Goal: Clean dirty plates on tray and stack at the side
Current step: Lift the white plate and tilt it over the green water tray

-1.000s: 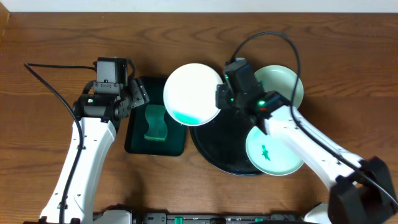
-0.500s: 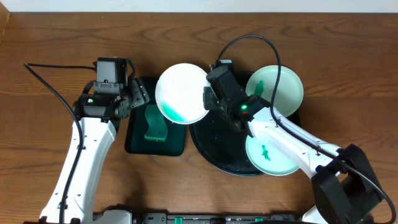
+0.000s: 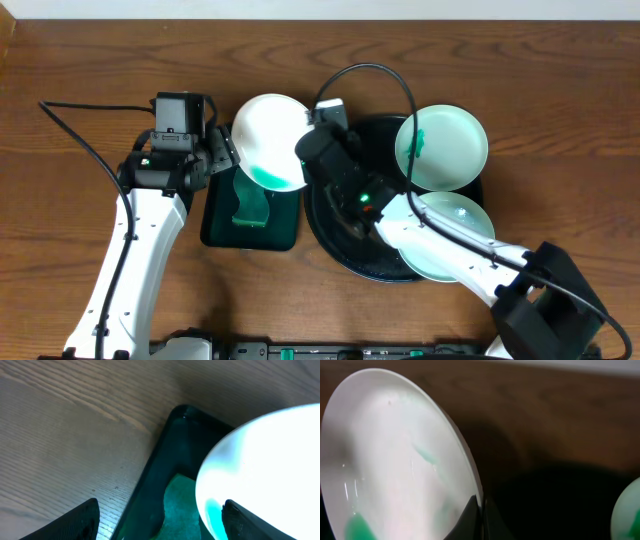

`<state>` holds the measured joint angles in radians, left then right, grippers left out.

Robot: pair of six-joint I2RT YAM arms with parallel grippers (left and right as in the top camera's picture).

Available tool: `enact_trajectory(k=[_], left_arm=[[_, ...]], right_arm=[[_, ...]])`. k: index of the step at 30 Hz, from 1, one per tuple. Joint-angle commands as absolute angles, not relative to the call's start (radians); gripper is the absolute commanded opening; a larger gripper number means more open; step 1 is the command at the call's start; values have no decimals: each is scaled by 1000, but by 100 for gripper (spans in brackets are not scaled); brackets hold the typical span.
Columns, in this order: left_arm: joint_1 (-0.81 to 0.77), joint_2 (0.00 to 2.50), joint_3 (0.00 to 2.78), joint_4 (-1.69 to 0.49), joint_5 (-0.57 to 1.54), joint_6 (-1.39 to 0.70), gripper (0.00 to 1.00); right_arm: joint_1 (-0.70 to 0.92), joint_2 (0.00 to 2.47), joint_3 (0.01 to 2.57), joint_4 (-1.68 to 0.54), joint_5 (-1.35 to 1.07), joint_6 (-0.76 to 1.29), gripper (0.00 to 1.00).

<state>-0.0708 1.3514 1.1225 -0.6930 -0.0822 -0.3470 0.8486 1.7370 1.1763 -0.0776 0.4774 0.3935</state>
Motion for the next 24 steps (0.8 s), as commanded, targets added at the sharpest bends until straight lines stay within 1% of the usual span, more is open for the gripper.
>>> enact_trajectory(k=[1, 3, 11, 20, 24], left_arm=[[-68, 1352, 1132, -695, -98, -353, 79], [-68, 1352, 1132, -695, -98, -352, 79], [-68, 1352, 1132, -695, -98, -353, 78], [-68, 1352, 1132, -695, -98, -352, 79], [-68, 1352, 1132, -695, -98, -353, 79]], right_arm=[[879, 1744, 1197, -17, 627, 215, 1], [894, 1744, 1197, 44, 660, 97, 1], [916, 1744, 1197, 224, 680, -230, 1], [928, 1744, 1197, 398, 671, -527, 1], [944, 1744, 1197, 422, 635, -606, 1]])
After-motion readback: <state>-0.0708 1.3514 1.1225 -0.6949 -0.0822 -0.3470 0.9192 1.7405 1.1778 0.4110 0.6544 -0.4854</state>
